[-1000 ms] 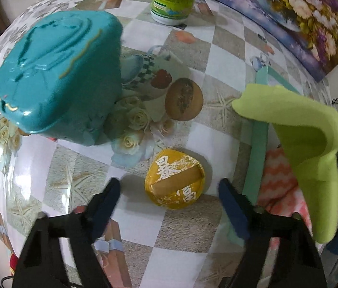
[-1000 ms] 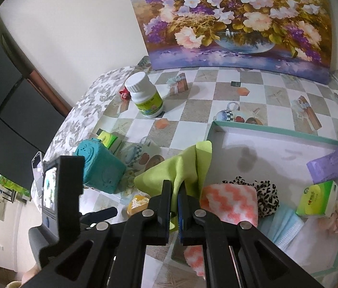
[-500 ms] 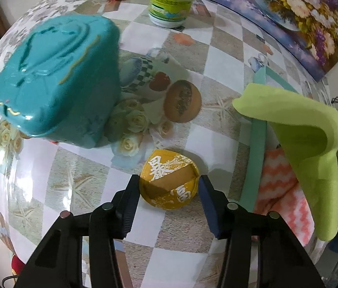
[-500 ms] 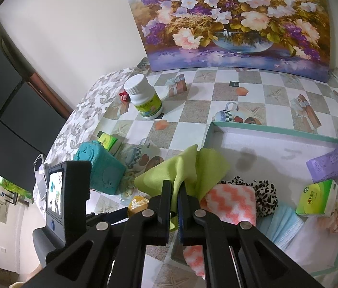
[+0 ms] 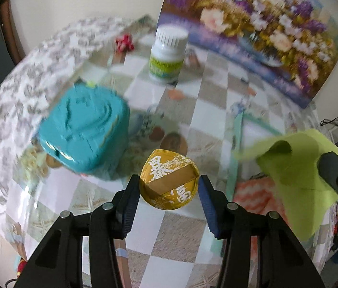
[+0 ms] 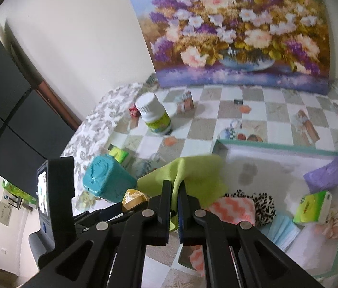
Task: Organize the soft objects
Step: 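Carry both items into the white tray and open both tools to release them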
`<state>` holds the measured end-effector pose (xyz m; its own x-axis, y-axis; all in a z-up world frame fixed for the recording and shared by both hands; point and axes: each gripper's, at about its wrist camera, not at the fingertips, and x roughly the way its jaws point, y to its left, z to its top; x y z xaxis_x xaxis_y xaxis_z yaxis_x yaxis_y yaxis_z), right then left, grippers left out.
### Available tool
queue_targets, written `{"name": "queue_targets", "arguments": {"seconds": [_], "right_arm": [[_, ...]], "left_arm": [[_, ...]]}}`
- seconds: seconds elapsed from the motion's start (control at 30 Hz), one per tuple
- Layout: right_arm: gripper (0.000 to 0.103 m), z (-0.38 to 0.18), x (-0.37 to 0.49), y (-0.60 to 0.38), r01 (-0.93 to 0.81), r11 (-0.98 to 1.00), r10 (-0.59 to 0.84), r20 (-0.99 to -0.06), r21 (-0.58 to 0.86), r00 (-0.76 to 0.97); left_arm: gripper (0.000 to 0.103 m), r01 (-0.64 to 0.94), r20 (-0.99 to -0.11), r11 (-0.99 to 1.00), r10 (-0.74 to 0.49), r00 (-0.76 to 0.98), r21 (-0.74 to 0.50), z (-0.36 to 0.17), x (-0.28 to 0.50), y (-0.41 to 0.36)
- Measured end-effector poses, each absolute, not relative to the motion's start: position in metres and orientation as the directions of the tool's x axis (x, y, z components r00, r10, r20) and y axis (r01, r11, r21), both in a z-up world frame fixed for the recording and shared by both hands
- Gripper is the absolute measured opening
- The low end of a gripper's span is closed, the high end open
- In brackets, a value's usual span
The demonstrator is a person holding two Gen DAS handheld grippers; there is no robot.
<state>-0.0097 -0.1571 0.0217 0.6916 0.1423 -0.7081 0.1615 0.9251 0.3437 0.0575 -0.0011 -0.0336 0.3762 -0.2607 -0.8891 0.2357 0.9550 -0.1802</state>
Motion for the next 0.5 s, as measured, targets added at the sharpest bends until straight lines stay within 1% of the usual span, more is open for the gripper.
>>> {"name": "queue_targets", "arguments": {"seconds": [0.17,0.5], "right_arm": [[0.005,0.041,-0.018,-0.157,0.142,0.928,0.134,-0.664,0.345,0.736],[0.005,0.074,-0.040,-0.166,0.137,0.927,0.099,-0.580,0.350,0.809]], "left_arm": [[0.051,0.256,-0.840,0.948,-0.293,0.457,-0.191,-0.010,0.053,-0.008],[0.051,0.310,-0.758,0.927,-0.356,0.547,-0.212,0.022,0.034,-0.021]]}}
